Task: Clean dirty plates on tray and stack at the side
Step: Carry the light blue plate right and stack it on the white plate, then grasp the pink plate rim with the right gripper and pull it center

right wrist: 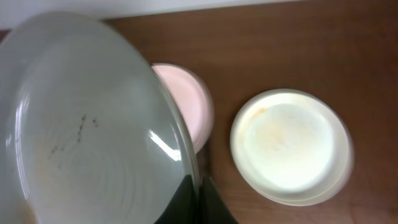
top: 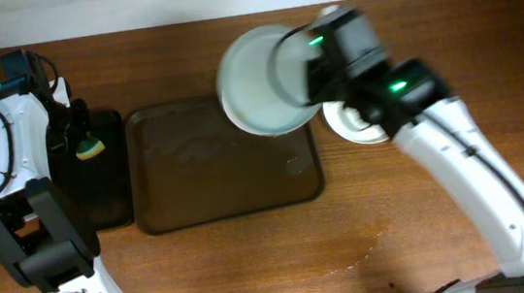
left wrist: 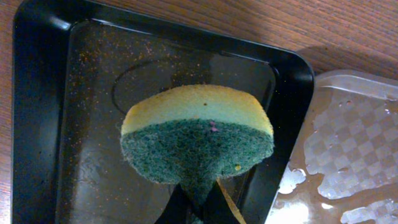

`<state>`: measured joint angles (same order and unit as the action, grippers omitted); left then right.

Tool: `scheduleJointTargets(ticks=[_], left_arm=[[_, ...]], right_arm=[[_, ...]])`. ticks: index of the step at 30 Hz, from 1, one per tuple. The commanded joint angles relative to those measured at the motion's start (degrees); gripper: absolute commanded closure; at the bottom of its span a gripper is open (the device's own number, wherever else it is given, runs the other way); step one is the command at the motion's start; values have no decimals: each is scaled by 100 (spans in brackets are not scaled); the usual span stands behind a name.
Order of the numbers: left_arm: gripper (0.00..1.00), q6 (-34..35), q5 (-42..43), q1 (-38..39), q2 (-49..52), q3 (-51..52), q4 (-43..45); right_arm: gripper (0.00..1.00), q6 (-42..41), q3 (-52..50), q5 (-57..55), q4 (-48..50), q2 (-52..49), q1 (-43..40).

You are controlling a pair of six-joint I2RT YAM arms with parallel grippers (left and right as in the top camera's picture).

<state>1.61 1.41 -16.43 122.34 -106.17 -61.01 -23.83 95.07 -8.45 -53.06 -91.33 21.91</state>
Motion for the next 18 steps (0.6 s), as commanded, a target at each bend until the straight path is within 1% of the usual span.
scheduleJointTargets(ticks=[1, 3, 7, 9, 11, 13, 15, 16, 17, 18], left_arm=[[99, 74, -33, 2, 55, 39, -7], [99, 74, -33, 2, 55, 39, -2], [99, 74, -26, 4, 55, 39, -7], [99, 76, -11, 42, 55, 39, -7], [99, 74, 55, 129, 55, 39, 11], [99, 72, 70, 221, 55, 39, 50], [99, 66, 70, 295, 55, 39, 105], [99, 52, 70, 304, 55, 39, 109], [99, 52, 70, 304, 55, 39, 107], [99, 52, 70, 304, 55, 39, 109]], right_arm=[[96, -28, -96, 1128, -369, -68, -1272], [96, -15, -463, 1130, -361, -221, -2144], [96, -15, -1300, 1353, 444, -688, -3025], [96, -15, -1526, 1565, 822, -1023, -3154], [96, -17, -1545, 1770, 1078, -1561, -3158], [96, -20, -1545, 1886, 1202, -1991, -3156], [96, -17, -1545, 2164, 1086, -2406, -3156], [92, -17, -1545, 2186, 1027, -2441, -3156], [77, -15, -1543, 2190, 994, -2426, -3156], [59, -13, -1499, 2256, 964, -2323, -3156]])
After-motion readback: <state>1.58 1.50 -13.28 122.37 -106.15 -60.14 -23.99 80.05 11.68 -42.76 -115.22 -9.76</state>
